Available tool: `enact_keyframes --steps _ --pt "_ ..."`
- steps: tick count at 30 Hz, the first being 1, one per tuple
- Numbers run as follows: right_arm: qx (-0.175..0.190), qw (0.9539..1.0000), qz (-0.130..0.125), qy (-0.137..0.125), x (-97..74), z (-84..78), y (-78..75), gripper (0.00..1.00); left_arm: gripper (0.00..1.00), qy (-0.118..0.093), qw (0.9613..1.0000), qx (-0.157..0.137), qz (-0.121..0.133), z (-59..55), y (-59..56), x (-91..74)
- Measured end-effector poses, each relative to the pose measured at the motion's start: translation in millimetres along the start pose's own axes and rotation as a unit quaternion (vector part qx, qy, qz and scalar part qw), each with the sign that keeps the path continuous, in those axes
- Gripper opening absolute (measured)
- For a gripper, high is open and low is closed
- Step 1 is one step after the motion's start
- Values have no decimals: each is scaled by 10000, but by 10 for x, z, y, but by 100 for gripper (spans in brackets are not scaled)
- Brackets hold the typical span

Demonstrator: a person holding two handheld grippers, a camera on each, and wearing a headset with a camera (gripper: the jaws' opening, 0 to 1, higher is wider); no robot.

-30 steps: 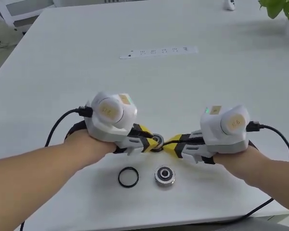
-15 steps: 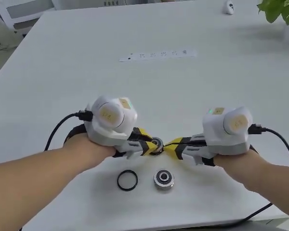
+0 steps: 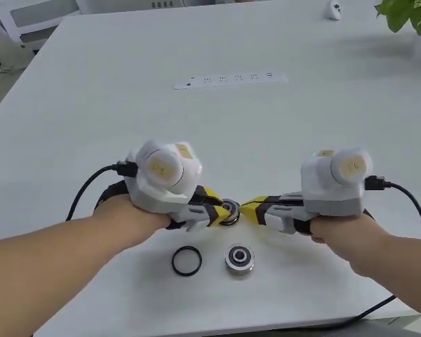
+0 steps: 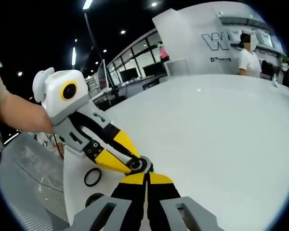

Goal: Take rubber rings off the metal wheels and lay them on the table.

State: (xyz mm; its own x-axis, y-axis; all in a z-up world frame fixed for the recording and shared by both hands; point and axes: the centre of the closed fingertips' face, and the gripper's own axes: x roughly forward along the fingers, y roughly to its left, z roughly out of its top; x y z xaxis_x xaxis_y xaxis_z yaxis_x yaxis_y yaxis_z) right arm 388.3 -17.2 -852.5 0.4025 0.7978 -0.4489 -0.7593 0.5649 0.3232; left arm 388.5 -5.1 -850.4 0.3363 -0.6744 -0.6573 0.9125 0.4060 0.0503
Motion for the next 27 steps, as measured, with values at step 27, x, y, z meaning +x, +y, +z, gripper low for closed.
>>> enact_keyframes --steps 27 --pt "344 9993 99 -129 -8 57 128 0 11 34 9999 59 80 -2 -9 -6"
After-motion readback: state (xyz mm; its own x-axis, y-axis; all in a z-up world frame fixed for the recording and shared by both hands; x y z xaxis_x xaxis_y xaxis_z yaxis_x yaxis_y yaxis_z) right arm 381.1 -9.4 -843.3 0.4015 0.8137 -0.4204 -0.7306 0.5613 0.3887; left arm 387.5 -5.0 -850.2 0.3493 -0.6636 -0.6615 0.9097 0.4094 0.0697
